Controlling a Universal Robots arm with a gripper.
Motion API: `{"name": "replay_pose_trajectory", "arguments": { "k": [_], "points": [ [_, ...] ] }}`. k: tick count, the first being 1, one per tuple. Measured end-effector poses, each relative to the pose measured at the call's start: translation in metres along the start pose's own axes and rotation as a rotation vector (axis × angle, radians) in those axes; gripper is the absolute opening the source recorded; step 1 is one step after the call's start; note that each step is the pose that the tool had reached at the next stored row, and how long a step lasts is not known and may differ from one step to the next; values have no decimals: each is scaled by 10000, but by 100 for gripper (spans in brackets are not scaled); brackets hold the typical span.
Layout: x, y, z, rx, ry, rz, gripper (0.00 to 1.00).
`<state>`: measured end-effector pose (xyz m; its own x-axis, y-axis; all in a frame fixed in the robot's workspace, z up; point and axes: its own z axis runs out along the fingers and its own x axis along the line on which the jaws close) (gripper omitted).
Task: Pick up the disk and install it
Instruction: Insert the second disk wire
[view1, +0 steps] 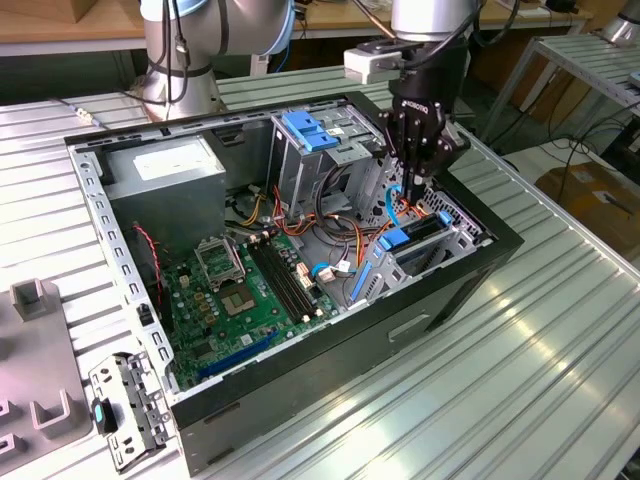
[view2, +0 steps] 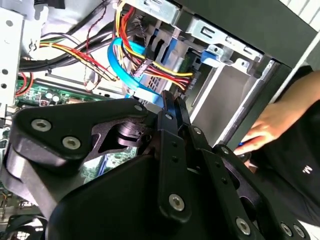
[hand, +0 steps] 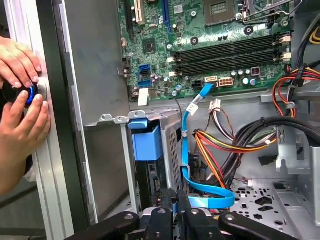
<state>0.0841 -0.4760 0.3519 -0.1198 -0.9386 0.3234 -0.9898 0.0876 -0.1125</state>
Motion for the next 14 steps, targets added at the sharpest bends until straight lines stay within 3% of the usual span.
{"name": "replay_pose_trajectory", "arguments": {
  "k": [1,3,8,9,11,12,14],
  "points": [
    [23,-2,11,10,-50,9,16],
    [58,-4,25,49,-96,23,16],
    [95,-2,40,334,-161,39,16],
    [101,5,44,371,-258,27,16],
    [108,29,45,371,-427,-3,16],
    [112,51,46,374,-483,-28,16],
    [122,79,49,392,-534,-92,16]
  ]
}}
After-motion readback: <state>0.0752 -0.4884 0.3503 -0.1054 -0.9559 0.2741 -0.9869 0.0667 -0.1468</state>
